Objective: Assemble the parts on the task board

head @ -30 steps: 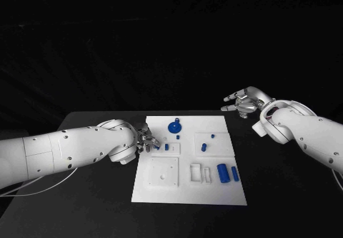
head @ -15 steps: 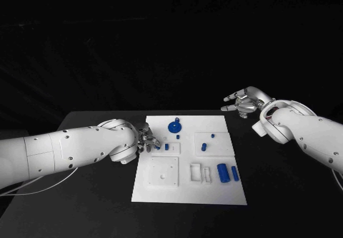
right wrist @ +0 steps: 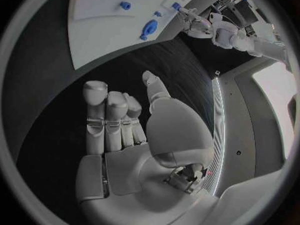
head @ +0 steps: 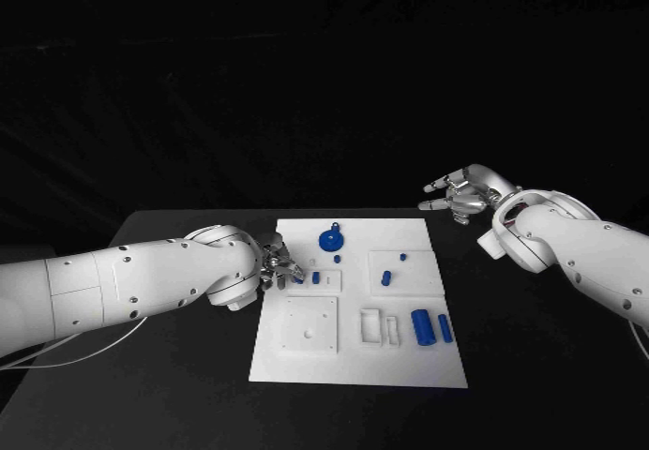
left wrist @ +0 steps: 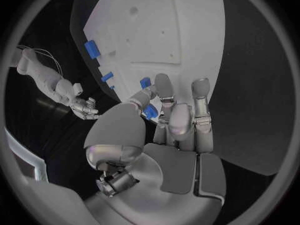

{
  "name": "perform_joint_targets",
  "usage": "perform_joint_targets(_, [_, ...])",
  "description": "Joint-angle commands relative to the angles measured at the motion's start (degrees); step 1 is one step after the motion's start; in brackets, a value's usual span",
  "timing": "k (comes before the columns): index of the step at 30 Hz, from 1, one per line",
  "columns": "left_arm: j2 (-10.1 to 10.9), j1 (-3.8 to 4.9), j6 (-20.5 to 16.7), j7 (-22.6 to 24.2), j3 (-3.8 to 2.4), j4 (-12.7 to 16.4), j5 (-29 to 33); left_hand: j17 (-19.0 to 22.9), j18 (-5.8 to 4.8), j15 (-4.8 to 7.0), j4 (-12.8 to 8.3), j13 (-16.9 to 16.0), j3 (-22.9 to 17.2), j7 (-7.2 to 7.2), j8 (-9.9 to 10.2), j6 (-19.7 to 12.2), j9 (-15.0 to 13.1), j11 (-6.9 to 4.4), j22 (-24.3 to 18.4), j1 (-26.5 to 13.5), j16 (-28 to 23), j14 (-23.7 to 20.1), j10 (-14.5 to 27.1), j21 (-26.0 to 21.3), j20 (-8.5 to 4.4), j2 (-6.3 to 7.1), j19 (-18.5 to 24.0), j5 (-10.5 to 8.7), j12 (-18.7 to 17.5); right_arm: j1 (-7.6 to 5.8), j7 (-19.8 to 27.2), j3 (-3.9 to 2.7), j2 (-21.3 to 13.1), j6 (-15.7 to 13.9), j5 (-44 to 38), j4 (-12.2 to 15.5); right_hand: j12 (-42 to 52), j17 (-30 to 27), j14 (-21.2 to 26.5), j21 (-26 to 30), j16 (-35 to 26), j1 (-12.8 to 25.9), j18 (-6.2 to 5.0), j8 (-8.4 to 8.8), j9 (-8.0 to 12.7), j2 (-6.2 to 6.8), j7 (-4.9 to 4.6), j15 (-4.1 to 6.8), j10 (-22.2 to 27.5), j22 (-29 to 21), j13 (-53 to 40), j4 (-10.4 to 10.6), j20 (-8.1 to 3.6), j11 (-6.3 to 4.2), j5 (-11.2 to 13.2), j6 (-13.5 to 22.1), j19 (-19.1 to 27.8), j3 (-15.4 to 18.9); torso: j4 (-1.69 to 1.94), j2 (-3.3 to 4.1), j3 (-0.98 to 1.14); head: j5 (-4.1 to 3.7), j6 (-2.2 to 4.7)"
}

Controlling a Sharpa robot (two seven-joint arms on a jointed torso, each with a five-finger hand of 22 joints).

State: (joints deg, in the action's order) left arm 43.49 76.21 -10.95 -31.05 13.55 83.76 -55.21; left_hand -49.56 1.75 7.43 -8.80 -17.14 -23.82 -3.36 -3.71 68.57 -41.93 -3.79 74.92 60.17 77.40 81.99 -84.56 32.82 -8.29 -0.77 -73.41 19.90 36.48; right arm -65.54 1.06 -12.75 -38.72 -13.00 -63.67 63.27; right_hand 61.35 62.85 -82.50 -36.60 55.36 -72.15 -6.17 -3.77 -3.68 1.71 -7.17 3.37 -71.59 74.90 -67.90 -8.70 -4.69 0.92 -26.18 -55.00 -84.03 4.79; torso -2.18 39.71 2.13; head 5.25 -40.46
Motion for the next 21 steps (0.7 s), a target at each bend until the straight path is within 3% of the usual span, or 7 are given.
perform_joint_targets(1, [0.07, -0.44, 2.07, -1.4, 0.3, 0.04, -0.8, -0.07, -0.44, 0.04, -0.12, 0.1, 0.27, 5.49, -0.45, 8.07, -10.4, -0.91, 1.04, 0.91, -0.17, -0.05, -2.29, 0.16, -0.09, -0.26, 0.27, -0.14, -0.11, 0.04, 0.23, -0.02, -0.01, 0.68, -0.37, 0.1, -0.31, 0.02, 0.16, 0.2, -0.25, 0.14, -0.98, 0.18, -0.02, -0.26, 0.03, 0.0, 0.16, 3.19, 0.03, -0.23, 0.27, -0.04, -0.36, -0.53, -2.87, -0.14, 0.0, 0.02, 0.01, -0.01, 0.04])
perform_joint_targets(21, [0.19, -0.77, -0.4, -1.28, 0.3, 0.09, -1.65, 0.04, -0.34, 0.03, 0.82, 0.22, 0.03, 5.5, -0.46, 8.07, -10.25, -0.92, 1.04, 0.58, -0.17, -0.07, -2.27, 0.17, -0.04, -1.09, 0.23, -0.42, -0.07, 0.05, 0.18, -0.02, -0.08, 0.77, -0.36, 0.16, -0.31, 0.02, 0.16, 0.2, -0.25, 0.14, -0.98, 0.18, -0.02, -0.26, 0.03, 0.0, 0.16, 3.19, 0.03, -0.23, 0.27, -0.04, -0.36, -0.53, -2.87, -0.14, 0.04, -0.03, 0.07, -0.04, 0.34])
